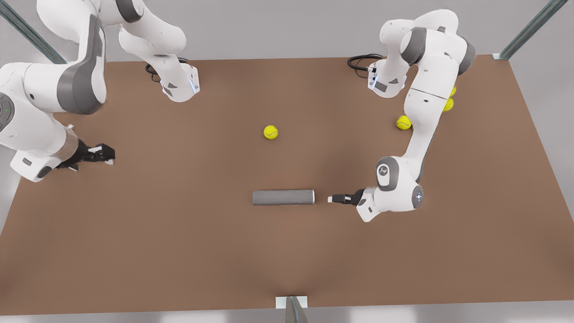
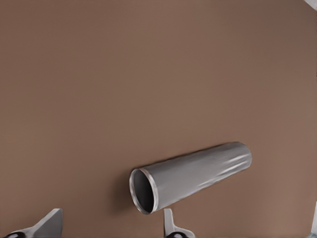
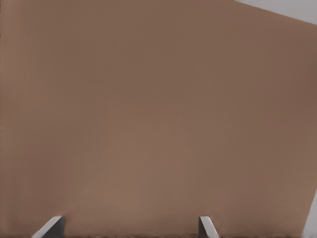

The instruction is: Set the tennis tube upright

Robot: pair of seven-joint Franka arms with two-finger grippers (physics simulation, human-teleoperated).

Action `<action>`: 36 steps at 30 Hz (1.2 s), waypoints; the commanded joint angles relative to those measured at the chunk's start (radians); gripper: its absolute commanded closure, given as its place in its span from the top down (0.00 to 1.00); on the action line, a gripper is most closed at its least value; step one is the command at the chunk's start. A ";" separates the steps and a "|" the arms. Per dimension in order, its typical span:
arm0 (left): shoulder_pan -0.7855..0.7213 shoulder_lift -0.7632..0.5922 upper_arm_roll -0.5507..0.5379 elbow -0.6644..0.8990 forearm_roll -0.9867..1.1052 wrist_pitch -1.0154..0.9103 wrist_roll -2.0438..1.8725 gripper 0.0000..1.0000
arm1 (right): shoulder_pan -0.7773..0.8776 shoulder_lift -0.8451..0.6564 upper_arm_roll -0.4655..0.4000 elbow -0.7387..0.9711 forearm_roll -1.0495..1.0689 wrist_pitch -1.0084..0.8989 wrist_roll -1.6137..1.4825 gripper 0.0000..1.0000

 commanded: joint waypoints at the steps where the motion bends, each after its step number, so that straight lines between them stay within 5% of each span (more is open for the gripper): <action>1: 0.018 0.016 -0.042 0.001 -0.021 0.094 0.318 1.00 | -0.008 -0.030 0.001 -0.045 0.046 -0.105 0.236 1.00; 36: -0.005 0.185 -0.191 0.059 -0.170 0.139 0.299 1.00 | -0.026 -0.016 -0.003 -0.154 0.081 -0.013 0.214 1.00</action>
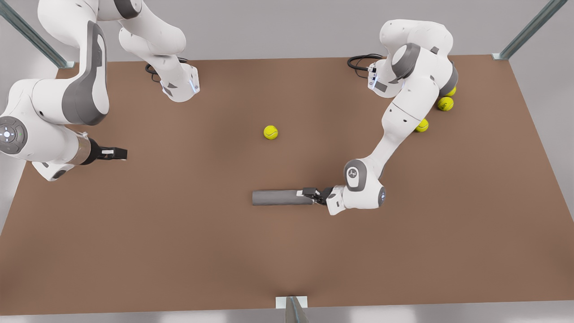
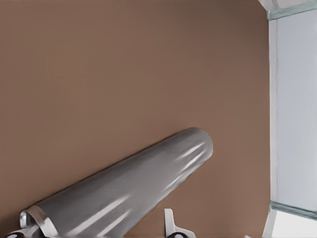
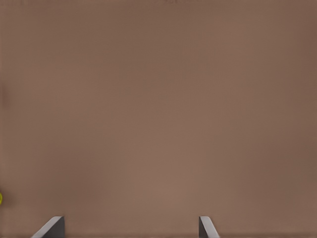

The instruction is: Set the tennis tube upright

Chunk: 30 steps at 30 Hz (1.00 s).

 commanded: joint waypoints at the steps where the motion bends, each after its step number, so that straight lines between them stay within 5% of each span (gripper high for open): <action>1: 0.002 -0.004 -0.008 -0.001 -0.005 -0.017 -0.007 1.00 | 0.000 -0.001 -0.001 -0.002 0.004 0.001 0.023 1.00; 21: 0.049 -0.051 -0.100 -0.001 -0.025 -0.054 -0.139 1.00 | 0.000 -0.003 -0.003 -0.002 0.018 0.018 0.025 1.00; 22: 0.049 -0.057 -0.109 -0.001 -0.025 -0.052 -0.145 0.98 | 0.000 -0.003 -0.003 -0.002 0.018 0.018 0.025 1.00; 26: 0.041 -0.086 -0.118 -0.006 -0.022 -0.052 -0.208 0.59 | 0.000 -0.001 -0.003 -0.002 0.018 0.019 0.023 1.00; 30: 0.041 -0.106 -0.120 -0.007 -0.022 -0.052 -0.251 0.52 | 0.000 -0.001 -0.003 -0.002 0.019 0.019 0.025 1.00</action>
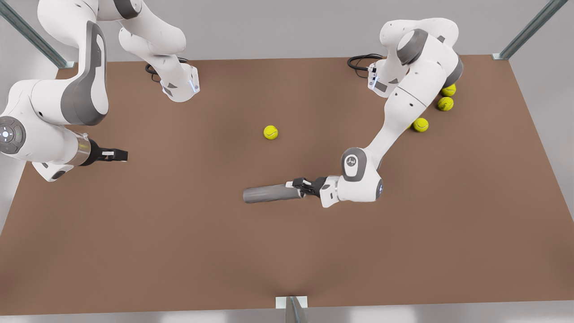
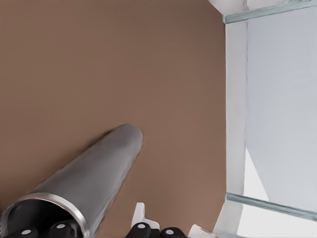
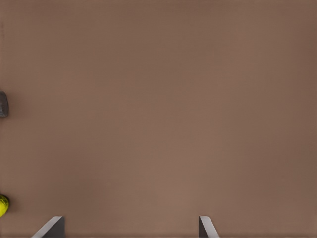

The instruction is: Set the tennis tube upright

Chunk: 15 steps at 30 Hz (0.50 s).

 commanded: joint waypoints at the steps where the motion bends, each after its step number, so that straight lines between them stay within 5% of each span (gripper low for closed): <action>1: 0.000 -0.004 -0.001 0.001 0.001 -0.003 -0.139 0.47 | 0.000 0.000 0.000 0.000 0.002 0.001 0.006 1.00; 2: 0.000 -0.004 -0.001 0.001 0.001 -0.001 -0.140 0.36 | 0.000 0.000 0.000 0.000 0.002 0.001 0.006 1.00; 7: 0.012 -0.013 0.001 0.001 0.007 -0.030 -0.174 0.22 | 0.000 0.000 0.000 0.000 0.005 0.002 0.004 1.00; 15: 0.057 -0.137 0.004 0.001 0.189 -0.121 -0.356 0.21 | 0.000 0.000 0.000 0.000 0.009 0.008 0.004 1.00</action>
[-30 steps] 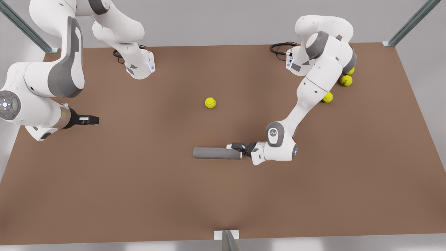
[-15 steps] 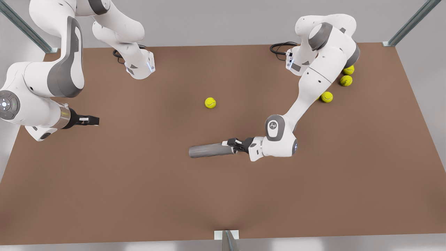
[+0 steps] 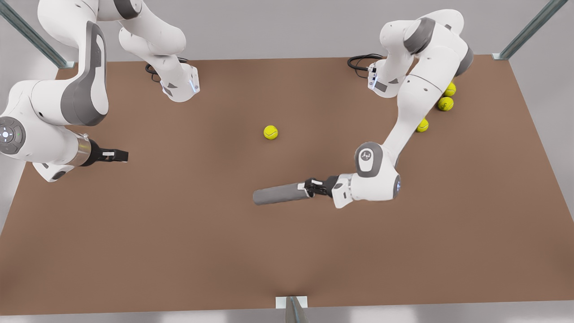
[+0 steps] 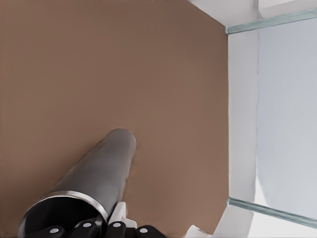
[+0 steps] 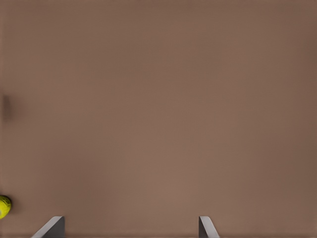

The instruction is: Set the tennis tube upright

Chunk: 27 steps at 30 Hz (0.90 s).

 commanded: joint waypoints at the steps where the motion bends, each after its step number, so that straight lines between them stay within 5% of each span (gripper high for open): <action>1: 0.001 -0.029 0.000 0.000 0.115 -0.041 -0.252 0.21 | 0.000 -0.003 0.000 0.000 0.001 0.006 0.002 1.00; 10: -0.008 -0.110 0.002 0.144 0.760 -0.386 -0.718 0.21 | 0.000 -0.003 -0.001 0.000 0.002 0.013 0.002 1.00; 27: -0.002 -0.135 0.008 0.141 0.968 -0.474 -0.799 0.21 | 0.000 0.004 -0.003 -0.003 0.002 0.021 0.002 1.00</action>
